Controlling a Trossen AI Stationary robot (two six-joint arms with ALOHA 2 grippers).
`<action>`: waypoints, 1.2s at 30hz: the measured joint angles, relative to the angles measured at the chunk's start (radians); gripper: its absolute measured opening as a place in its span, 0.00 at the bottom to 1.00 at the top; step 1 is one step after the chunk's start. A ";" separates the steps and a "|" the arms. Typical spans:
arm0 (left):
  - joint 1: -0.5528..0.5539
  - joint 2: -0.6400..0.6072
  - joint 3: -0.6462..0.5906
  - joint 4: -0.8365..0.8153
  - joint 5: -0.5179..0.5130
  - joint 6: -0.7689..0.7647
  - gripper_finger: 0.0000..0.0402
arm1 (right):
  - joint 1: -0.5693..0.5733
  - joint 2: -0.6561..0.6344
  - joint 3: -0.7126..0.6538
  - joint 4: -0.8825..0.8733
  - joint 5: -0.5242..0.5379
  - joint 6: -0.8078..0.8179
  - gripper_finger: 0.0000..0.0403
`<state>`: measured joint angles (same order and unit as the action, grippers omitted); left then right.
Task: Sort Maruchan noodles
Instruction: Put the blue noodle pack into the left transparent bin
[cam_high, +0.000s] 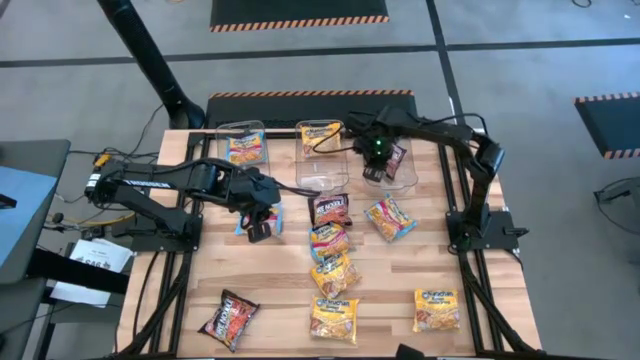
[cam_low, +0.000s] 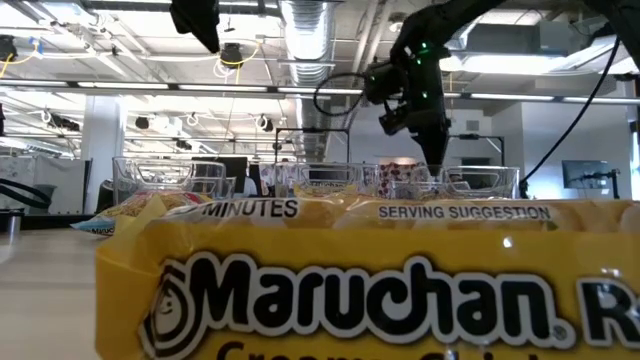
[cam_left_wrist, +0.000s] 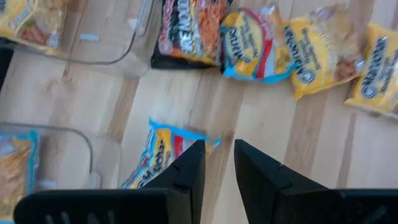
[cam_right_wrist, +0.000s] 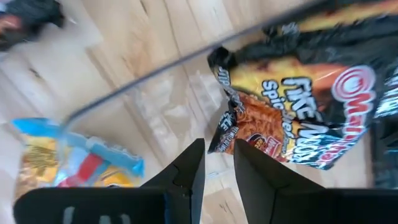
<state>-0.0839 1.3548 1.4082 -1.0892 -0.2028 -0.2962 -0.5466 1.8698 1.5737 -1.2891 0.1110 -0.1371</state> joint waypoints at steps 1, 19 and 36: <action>0.000 0.000 0.000 -0.015 -0.004 0.000 0.18 | 0.005 0.000 0.019 -0.011 0.000 -0.001 0.28; 0.138 0.000 0.000 -0.249 -0.009 0.025 0.29 | 0.030 -0.218 0.127 0.090 0.021 -0.028 0.28; 0.121 0.028 0.000 -0.240 0.002 -0.118 0.36 | 0.122 -0.400 0.127 0.217 0.018 0.059 0.28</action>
<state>0.0370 1.3828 1.4082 -1.3288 -0.2008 -0.4137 -0.4250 1.4696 1.7008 -1.0719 0.1291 -0.0784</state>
